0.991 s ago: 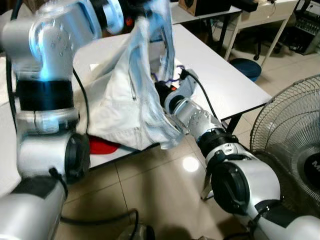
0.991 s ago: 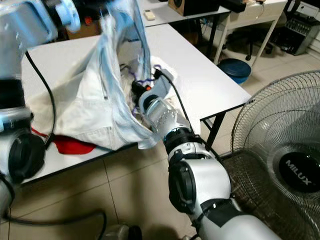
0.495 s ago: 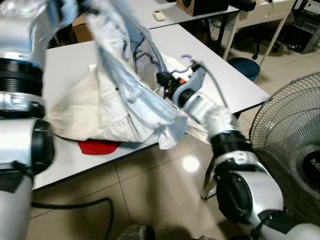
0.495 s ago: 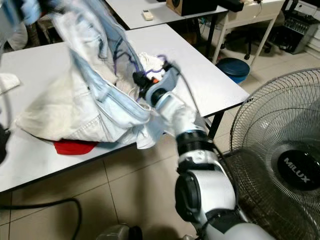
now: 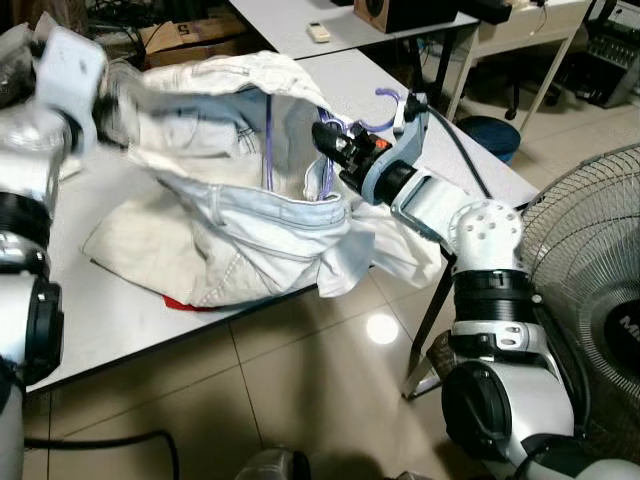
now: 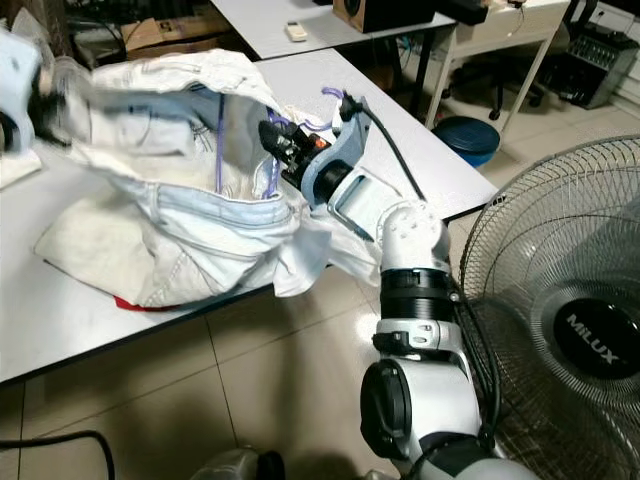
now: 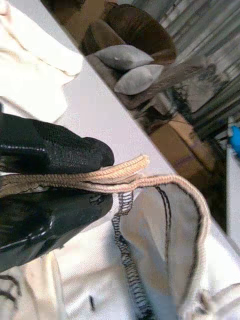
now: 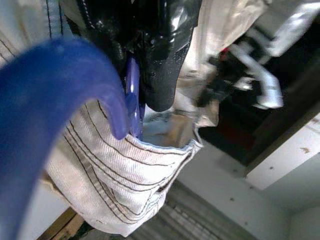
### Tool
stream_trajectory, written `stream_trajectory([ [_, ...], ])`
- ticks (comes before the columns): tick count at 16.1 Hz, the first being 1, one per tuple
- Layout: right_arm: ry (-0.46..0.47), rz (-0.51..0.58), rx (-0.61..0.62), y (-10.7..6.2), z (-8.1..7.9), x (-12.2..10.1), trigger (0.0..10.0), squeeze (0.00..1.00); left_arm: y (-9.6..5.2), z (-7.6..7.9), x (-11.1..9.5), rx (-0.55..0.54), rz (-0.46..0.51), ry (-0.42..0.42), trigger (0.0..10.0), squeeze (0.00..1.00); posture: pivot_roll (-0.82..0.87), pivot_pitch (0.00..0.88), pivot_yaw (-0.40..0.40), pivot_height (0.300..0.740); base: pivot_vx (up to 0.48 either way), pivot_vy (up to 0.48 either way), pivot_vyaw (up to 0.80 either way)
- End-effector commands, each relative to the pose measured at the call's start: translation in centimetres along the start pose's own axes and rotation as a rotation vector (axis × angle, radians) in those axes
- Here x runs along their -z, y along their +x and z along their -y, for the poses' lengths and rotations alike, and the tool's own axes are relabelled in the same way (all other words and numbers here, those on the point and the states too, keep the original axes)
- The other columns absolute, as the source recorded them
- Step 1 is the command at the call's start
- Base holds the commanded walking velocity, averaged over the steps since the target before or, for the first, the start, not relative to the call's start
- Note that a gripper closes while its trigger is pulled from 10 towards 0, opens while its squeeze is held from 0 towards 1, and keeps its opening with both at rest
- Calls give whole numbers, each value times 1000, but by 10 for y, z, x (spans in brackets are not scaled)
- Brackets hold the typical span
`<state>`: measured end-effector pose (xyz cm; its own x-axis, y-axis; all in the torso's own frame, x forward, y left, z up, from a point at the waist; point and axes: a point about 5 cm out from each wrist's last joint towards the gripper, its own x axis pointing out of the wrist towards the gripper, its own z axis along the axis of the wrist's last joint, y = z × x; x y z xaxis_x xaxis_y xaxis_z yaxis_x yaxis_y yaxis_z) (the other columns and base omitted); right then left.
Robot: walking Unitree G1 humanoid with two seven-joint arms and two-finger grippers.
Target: Hang hanger
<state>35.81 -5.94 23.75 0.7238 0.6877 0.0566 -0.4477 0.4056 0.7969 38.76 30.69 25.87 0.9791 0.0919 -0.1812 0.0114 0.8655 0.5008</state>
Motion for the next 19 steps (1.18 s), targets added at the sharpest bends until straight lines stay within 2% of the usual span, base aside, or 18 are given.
stream_trajectory([
  [1,-9,15,-62,-4,-17,-12,10000,0,0,8,28,9,-78,35,0,0,-31,0,79,740,0,0,0],
  [2,-11,16,-63,-5,-19,-13,10000,0,0,13,35,26,-90,31,0,0,-40,0,80,740,0,0,0],
  [3,-14,19,-61,-6,-22,-14,10000,0,0,24,48,67,-110,17,0,0,-48,0,79,740,0,0,0],
  [4,-18,23,-56,-6,-24,-16,10000,0,0,38,62,115,-126,-16,0,0,-55,0,80,740,0,0,0],
  [5,-30,28,-50,-3,-26,-17,10000,0,-1,53,76,170,-138,-84,0,0,-69,0,77,740,0,0,0],
  [6,-36,33,-47,-2,-27,-17,10000,0,-2,60,83,191,-144,-119,0,0,-69,0,77,740,0,0,0],
  [7,-55,55,-50,2,-33,-19,10000,0,-6,68,98,194,-155,-186,0,0,-87,0,71,740,0,0,0],
  [8,-61,67,-52,4,-36,-21,10000,0,-8,69,103,186,-156,-211,0,0,-91,0,70,740,0,0,0],
  [10,-159,79,-155,5,-59,-32,10000,0,-12,64,108,138,-102,-249,0,0,-87,0,55,740,0,0,800],
  [11,-163,78,-175,5,-62,-33,10000,0,-13,62,107,126,-92,-254,0,0,-80,0,47,740,0,0,800],
  [13,-205,91,-289,8,-82,-39,10000,0,-18,39,101,60,-20,-263,0,0,-79,0,40,740,0,0,800],
  [15,-232,106,-328,9,-91,-42,10000,0,-21,27,98,27,-1,-255,0,0,-72,0,38,740,0,0,800],
  [17,-286,137,-419,6,-111,-52,10000,0,-33,-3,95,-32,41,-222,0,0,-65,0,39,740,0,0,800],
  [19,-306,161,-471,2,-123,-58,10000,0,-45,-18,97,-58,58,-211,0,0,-55,0,33,740,0,0,800],
])
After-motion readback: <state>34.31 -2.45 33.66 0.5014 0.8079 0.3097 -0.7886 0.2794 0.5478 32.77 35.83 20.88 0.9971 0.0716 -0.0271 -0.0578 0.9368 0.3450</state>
